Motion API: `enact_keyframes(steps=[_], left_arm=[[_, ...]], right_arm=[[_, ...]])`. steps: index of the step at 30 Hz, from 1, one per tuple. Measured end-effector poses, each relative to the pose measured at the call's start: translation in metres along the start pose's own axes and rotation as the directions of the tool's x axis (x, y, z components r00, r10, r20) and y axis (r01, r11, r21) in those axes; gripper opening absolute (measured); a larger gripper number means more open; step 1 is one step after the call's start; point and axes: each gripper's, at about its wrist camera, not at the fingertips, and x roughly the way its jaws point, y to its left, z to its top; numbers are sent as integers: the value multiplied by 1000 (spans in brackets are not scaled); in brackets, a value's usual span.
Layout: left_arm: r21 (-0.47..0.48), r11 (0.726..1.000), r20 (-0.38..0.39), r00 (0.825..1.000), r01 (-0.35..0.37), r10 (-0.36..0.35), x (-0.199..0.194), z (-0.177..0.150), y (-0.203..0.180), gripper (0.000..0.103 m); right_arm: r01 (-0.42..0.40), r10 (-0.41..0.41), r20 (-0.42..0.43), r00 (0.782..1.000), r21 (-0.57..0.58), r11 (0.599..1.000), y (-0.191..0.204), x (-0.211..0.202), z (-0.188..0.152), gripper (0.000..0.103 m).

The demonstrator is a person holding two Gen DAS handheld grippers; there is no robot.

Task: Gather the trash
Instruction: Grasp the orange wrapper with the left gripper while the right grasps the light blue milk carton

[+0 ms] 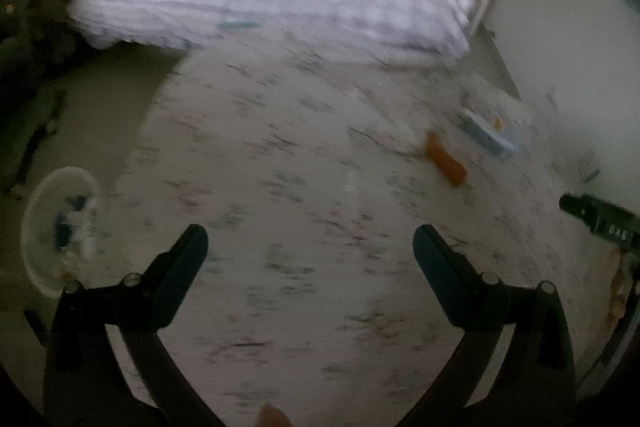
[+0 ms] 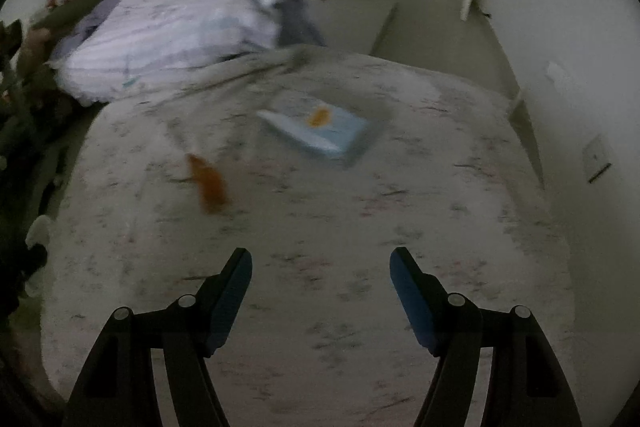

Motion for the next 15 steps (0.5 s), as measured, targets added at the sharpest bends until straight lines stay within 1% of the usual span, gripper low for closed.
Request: enact_keyframes(steps=[2,4,8,10,12,13,15], left_arm=[[-30,999,-26,999,45,-46,10,4,-12,102],[-61,995,-40,996,73,-76,24,10,-27,102],[-61,992,-38,993,110,-112,46,18,-62,100],[-49,991,-33,991,128,-130,56,22,-79,94],[-42,988,-38,988,149,-150,69,25,-94,82],[-41,987,-43,987,156,-157,78,27,-103,79],[-47,985,-54,984,167,-169,92,31,-113,66]], right_arm=[[13,-13,7,1000,-10,1000,-15,4,7,73],[18,-17,11,1000,-14,1000,-25,10,13,73],[1,-1,9,1000,-17,1000,-40,29,25,73],[-13,13,12,1000,-25,1000,-45,39,32,73],[-35,36,16,999,-38,999,-47,49,37,73],[-44,45,16,999,-43,998,-48,53,39,73],[-70,71,12,997,-52,996,-49,64,44,73]])
